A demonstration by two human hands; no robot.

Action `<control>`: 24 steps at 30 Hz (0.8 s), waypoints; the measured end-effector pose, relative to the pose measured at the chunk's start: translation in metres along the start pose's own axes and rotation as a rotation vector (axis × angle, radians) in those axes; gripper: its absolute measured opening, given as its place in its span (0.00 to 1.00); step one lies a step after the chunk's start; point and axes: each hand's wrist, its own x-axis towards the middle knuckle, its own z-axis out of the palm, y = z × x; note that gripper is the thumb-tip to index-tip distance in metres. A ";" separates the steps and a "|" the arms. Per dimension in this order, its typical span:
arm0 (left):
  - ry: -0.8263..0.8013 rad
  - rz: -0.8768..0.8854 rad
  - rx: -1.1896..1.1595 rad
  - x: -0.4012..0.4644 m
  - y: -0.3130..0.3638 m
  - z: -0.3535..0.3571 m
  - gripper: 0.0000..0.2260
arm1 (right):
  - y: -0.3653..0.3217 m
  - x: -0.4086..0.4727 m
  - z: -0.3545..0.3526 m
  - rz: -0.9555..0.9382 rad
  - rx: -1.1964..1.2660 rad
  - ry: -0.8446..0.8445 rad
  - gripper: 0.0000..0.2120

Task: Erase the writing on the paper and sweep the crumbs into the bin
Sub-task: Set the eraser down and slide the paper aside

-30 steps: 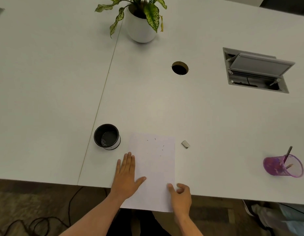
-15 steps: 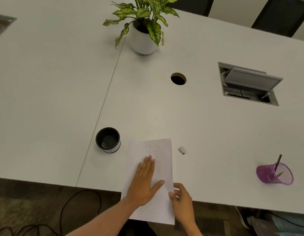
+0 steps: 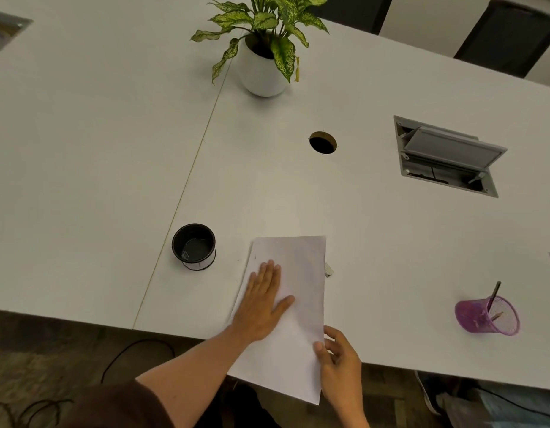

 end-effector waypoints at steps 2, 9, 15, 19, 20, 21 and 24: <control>0.001 -0.087 0.031 -0.005 -0.023 -0.003 0.41 | 0.002 0.000 -0.003 0.016 -0.011 0.011 0.08; 0.070 -0.134 0.011 -0.009 -0.019 -0.013 0.41 | 0.004 0.001 -0.001 0.030 -0.012 0.000 0.09; 0.017 0.067 0.041 0.000 0.017 0.002 0.38 | 0.004 0.001 -0.001 0.024 0.001 0.009 0.10; -0.006 -0.019 0.085 -0.003 -0.012 0.009 0.39 | 0.008 -0.002 -0.010 0.029 0.004 0.032 0.11; -0.010 -0.047 0.103 -0.004 -0.021 0.008 0.39 | 0.009 -0.003 -0.013 0.036 0.001 0.030 0.11; -0.012 -0.078 0.113 -0.006 -0.029 0.007 0.40 | 0.011 -0.003 -0.016 0.043 -0.001 0.028 0.11; 0.012 -0.154 0.112 -0.012 -0.041 -0.001 0.41 | 0.017 -0.001 -0.023 0.056 0.013 0.043 0.11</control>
